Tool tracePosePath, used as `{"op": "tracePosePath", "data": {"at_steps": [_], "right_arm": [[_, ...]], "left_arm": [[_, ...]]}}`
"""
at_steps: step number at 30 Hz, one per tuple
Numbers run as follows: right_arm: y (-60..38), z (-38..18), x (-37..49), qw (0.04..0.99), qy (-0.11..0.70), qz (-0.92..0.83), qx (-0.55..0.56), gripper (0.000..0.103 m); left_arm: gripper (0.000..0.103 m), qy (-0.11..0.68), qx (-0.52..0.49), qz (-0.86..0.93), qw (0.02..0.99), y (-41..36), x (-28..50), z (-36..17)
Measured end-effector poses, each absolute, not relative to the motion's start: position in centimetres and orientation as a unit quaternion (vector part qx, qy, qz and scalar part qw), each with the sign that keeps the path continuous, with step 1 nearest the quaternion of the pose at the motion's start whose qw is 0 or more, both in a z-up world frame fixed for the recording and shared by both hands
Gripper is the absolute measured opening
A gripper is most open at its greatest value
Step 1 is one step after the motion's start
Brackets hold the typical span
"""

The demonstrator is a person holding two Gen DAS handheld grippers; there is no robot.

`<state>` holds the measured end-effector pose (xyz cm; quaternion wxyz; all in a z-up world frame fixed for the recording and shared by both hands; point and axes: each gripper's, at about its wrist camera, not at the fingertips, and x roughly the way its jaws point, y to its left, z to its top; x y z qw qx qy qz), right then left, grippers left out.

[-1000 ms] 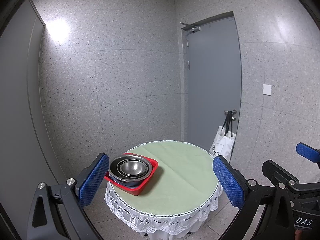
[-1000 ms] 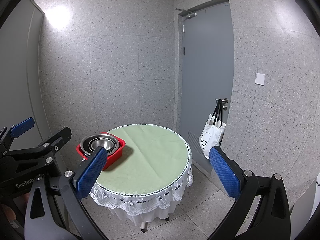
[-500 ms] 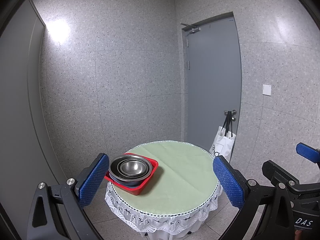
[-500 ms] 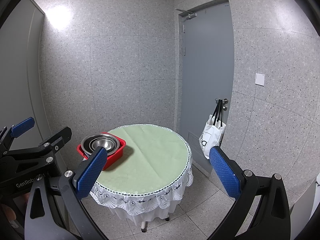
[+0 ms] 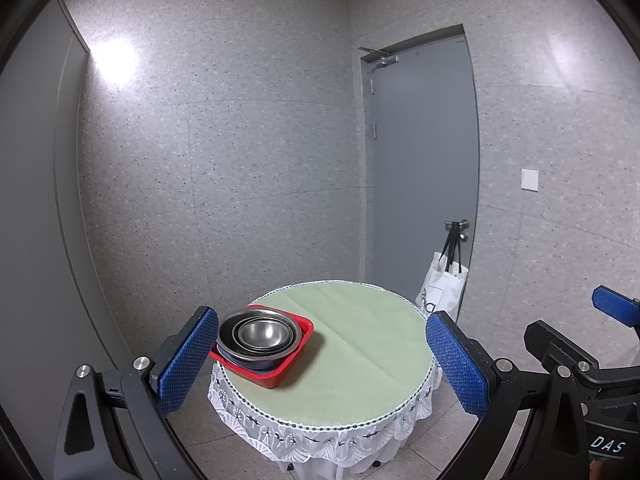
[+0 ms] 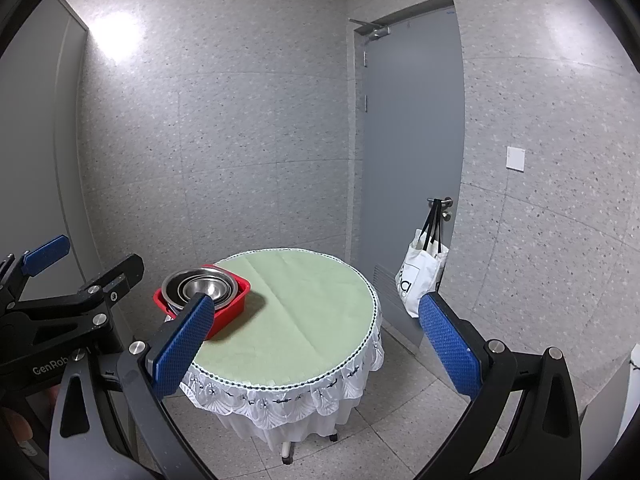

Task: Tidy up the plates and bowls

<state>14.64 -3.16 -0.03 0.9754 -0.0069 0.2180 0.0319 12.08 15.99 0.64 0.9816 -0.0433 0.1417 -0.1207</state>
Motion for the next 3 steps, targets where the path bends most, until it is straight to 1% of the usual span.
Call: {"op": "tracePosePath", "data": {"at_steps": [3], "right_arm": [[-3.14, 0.08, 14.29, 0.975, 0.219, 0.029, -0.005, 0.103]], "left_arm": [[0.102, 0.141, -0.043, -0.121, 0.982, 16.12, 11.63, 0.66]]}}
